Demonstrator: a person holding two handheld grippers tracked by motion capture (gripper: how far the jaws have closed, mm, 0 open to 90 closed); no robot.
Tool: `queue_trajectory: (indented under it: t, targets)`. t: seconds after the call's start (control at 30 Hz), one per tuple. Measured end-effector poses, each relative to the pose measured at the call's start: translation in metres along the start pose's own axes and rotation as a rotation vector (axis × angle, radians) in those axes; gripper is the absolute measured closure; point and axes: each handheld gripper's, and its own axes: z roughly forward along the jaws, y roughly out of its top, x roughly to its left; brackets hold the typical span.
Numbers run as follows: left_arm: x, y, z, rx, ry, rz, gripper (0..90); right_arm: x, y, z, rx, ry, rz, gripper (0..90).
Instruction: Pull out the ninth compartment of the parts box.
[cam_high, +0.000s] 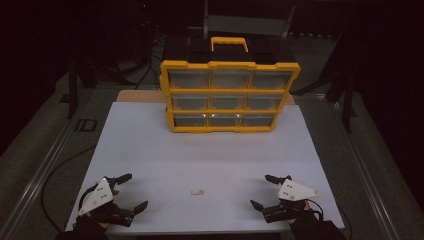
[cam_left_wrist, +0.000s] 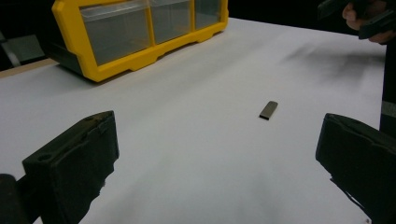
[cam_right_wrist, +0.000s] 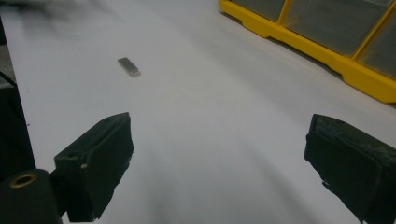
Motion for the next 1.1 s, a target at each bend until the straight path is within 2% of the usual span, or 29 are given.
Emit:
queue_trajectory:
  t: [0.3,0.6,0.9,1.1]
  targets:
    - [0.000,0.000,0.001,0.005,-0.001,-0.003,0.0,-0.001,0.014,-0.006,-0.013,-0.014,-0.033,7.5]
    - [0.000,0.000,0.000,0.002,-0.001,-0.004,0.0,-0.005,0.030,-0.011,-0.051,-0.016,-0.052,7.5]
    - [0.000,0.000,0.000,0.001,0.001,-0.003,0.0,-0.012,0.050,-0.015,-0.111,-0.037,-0.111,7.5]
    - [0.000,0.000,0.000,0.001,0.001,-0.003,0.0,-0.016,0.059,-0.014,-0.131,-0.055,-0.166,7.5]
